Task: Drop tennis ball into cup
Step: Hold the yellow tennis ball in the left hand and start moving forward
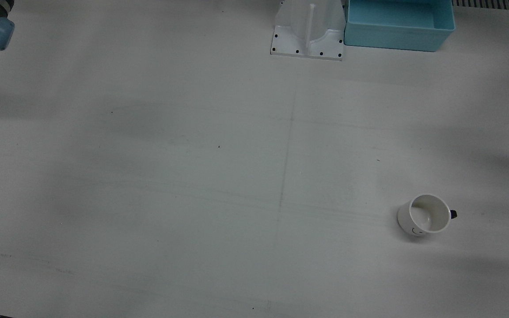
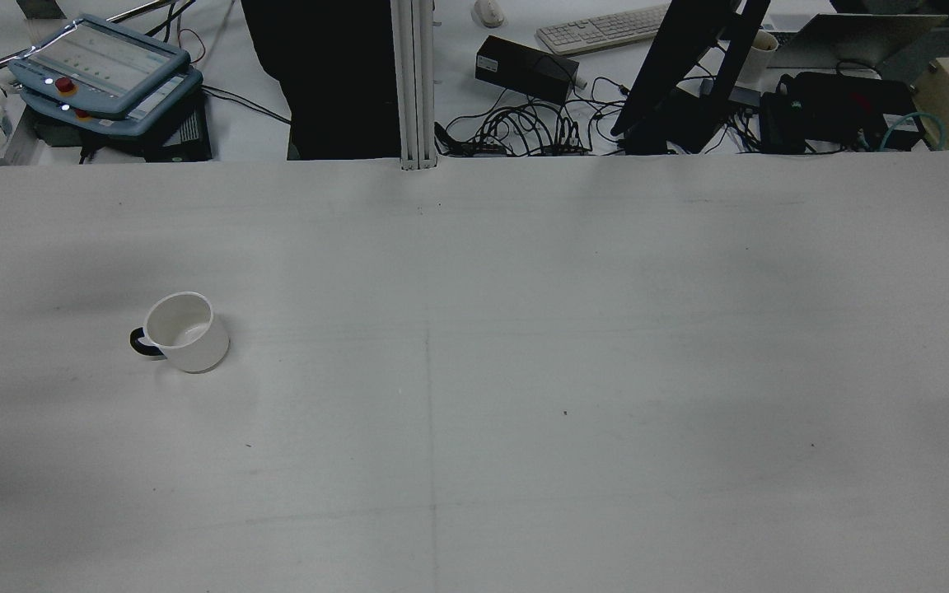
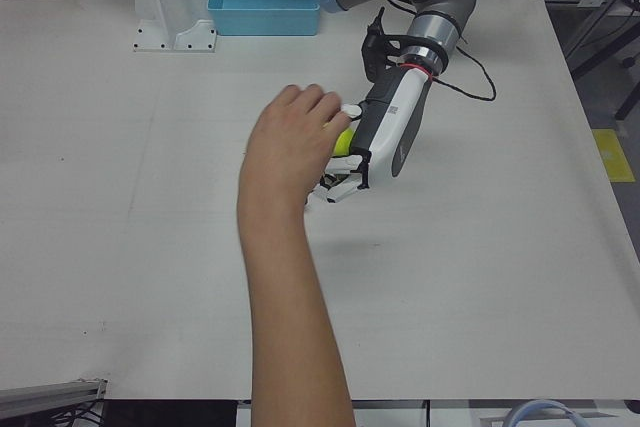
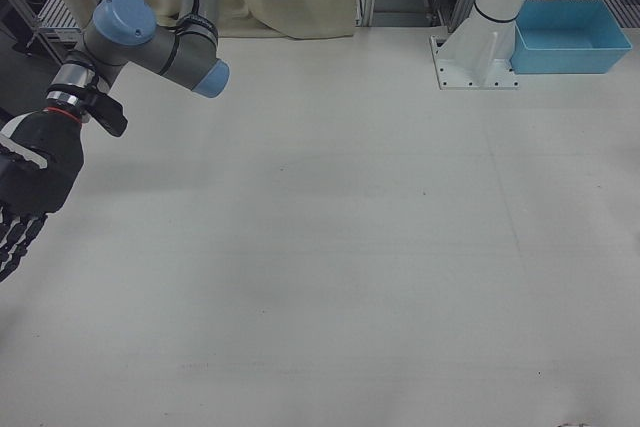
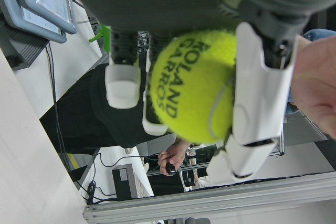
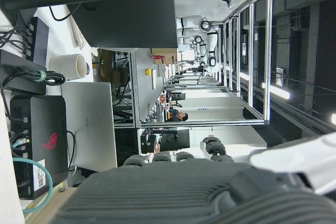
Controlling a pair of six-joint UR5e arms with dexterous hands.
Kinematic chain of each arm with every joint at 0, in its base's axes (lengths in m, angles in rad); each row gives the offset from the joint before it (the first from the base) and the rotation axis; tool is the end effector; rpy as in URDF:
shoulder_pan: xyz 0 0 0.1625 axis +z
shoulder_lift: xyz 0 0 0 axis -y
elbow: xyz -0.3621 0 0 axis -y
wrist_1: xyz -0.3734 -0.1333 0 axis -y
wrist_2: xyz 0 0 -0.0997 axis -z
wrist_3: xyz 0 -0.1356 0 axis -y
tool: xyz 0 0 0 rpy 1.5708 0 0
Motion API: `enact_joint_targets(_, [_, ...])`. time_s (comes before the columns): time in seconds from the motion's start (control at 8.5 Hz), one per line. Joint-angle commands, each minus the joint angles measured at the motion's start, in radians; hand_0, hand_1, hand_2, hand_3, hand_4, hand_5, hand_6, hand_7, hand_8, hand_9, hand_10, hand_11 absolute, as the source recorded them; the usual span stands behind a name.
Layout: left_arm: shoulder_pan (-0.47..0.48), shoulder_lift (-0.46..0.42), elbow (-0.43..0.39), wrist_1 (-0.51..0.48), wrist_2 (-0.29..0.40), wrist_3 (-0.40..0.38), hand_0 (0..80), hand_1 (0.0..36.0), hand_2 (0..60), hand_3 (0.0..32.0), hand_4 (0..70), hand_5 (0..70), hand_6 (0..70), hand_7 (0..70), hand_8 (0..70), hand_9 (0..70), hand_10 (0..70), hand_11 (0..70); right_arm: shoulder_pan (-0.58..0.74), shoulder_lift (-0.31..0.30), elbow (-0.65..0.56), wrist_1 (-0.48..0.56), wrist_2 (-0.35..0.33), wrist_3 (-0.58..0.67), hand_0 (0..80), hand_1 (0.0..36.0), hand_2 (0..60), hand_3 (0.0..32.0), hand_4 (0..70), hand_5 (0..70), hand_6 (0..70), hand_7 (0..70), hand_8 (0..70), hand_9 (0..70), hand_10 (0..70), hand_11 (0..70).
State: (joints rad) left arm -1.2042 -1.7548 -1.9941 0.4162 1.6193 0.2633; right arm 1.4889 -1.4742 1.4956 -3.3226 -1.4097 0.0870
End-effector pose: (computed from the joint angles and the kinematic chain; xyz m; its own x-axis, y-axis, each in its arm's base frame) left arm 0.0698 -0.5353 0.3776 -0.9016 -0.3424 -0.2644 0.1725 0.2760 -0.9456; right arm 0.1116 -0.5355 0.6346 -0.9941 -0.0906 -0.0604 0.0737 -0.1511 -0.9858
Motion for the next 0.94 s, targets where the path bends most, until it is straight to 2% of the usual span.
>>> enact_joint_targets(0.0, [0.003, 0.000, -0.002, 0.001, -0.001, -0.001, 63.0, 36.0, 60.0, 0.0, 70.0, 24.5, 37.1, 70.0, 67.6, 70.0, 70.0, 70.0, 0.001, 0.000, 0.002, 0.000, 0.000, -0.001, 0.0, 0.0, 0.0, 0.0, 0.0, 0.0, 0.0, 0.0, 0.0, 0.0, 0.0, 0.0])
enact_joint_targets(0.24, [0.011, 0.000, -0.003, 0.000, 0.001, 0.002, 64.8, 36.0, 60.0, 0.0, 70.0, 24.1, 35.9, 70.0, 64.7, 70.0, 70.0, 70.0, 0.001, 0.000, 0.000, 0.000, 0.000, 0.000, 0.0, 0.0, 0.0, 0.0, 0.0, 0.0, 0.0, 0.0, 0.0, 0.0, 0.0, 0.0])
enact_joint_targets(0.35, [0.044, -0.002, -0.009, -0.002, 0.004, 0.004, 66.2, 36.0, 60.0, 0.0, 70.0, 24.0, 35.6, 70.0, 64.2, 70.0, 70.0, 70.0, 0.001, 0.000, 0.000, 0.000, 0.000, 0.000, 0.0, 0.0, 0.0, 0.0, 0.0, 0.0, 0.0, 0.0, 0.0, 0.0, 0.0, 0.0])
enact_joint_targets(0.59, [0.156, 0.001, -0.009, 0.006, 0.001, 0.014, 67.0, 36.0, 60.0, 0.0, 70.0, 23.9, 35.6, 70.0, 63.7, 70.0, 70.0, 70.0, 0.001, 0.000, 0.000, 0.000, 0.000, 0.000, 0.0, 0.0, 0.0, 0.0, 0.0, 0.0, 0.0, 0.0, 0.0, 0.0, 0.0, 0.0])
enact_joint_targets(0.82, [0.247, -0.003, -0.008, 0.007, -0.010, 0.014, 71.6, 36.0, 60.0, 0.0, 69.1, 24.0, 35.1, 70.0, 62.6, 70.0, 70.0, 70.0, 0.001, 0.000, 0.000, 0.000, 0.000, 0.000, 0.0, 0.0, 0.0, 0.0, 0.0, 0.0, 0.0, 0.0, 0.0, 0.0, 0.0, 0.0])
